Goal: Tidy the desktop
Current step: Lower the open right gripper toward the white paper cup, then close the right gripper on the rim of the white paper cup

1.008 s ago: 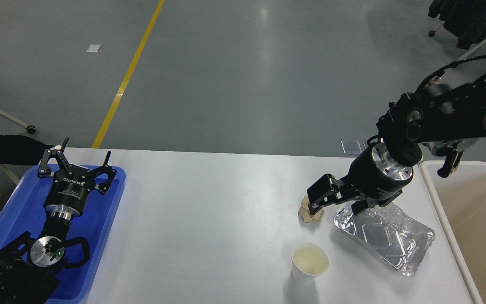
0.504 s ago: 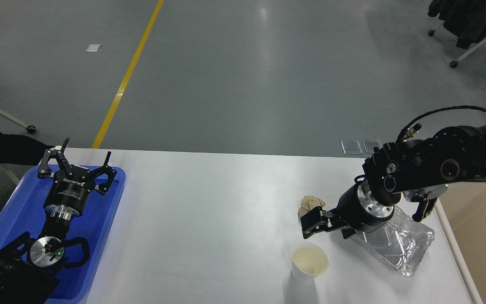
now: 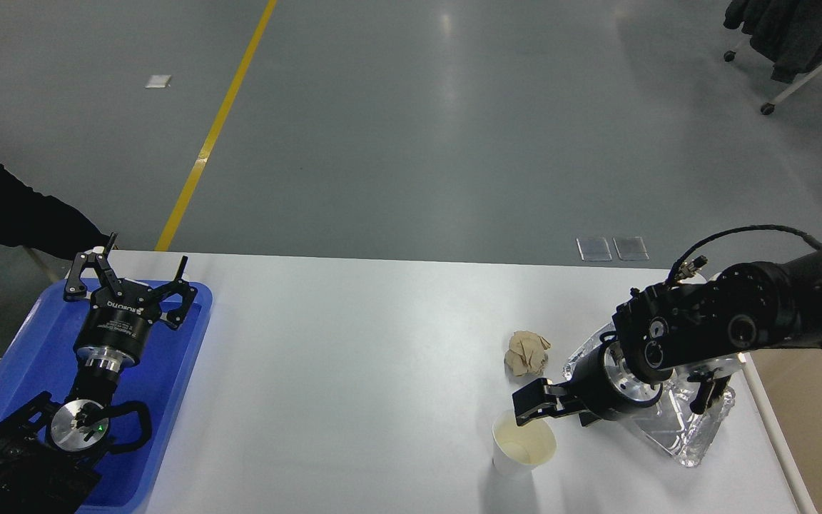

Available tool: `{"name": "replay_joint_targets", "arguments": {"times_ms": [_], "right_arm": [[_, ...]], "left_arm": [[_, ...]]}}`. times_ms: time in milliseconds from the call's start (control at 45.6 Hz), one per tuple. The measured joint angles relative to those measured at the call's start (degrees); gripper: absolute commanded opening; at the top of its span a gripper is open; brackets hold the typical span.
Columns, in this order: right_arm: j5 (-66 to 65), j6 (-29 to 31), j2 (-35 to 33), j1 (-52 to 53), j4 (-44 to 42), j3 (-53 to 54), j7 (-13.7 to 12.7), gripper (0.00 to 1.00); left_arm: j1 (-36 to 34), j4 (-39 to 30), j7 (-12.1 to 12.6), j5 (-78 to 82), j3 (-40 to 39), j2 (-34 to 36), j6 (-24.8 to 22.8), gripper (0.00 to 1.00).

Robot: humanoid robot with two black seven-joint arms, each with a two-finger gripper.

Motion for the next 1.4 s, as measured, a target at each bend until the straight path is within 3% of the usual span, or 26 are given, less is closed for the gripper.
{"name": "replay_joint_targets", "arguments": {"times_ms": [395, 658, 789, 855, 921, 1403], "right_arm": [[-0.5, -2.9, 0.6, -5.3, -2.3, 0.4, 0.0, 0.97], [-1.5, -5.0, 1.1, -7.8, -3.7, 0.5, 0.0, 0.72], [-2.0, -5.6, 1.3, -8.8, -4.3, 0.5, 0.0, 0.52], [-2.3, -5.9, 1.5, -9.2, -4.4, 0.5, 0.1, 0.23], [-2.5, -6.1, 1.6, -9.5, -4.5, 0.5, 0.1, 0.02], [-2.9, -6.8, 0.7, -6.5, -1.2, -0.4, 0.3, 0.0]], "left_arm": [[0.0, 0.0, 0.0, 0.0, 0.0, 0.0, 0.0, 0.99], [0.0, 0.0, 0.0, 0.0, 0.0, 0.0, 0.0, 0.99], [0.0, 0.0, 0.0, 0.0, 0.0, 0.0, 0.0, 0.99], [0.0, 0.0, 0.0, 0.0, 0.0, 0.0, 0.0, 0.99], [0.0, 0.0, 0.0, 0.0, 0.0, 0.0, 0.0, 0.99], [0.0, 0.0, 0.0, 0.0, 0.0, 0.0, 0.0, 0.99]]}}
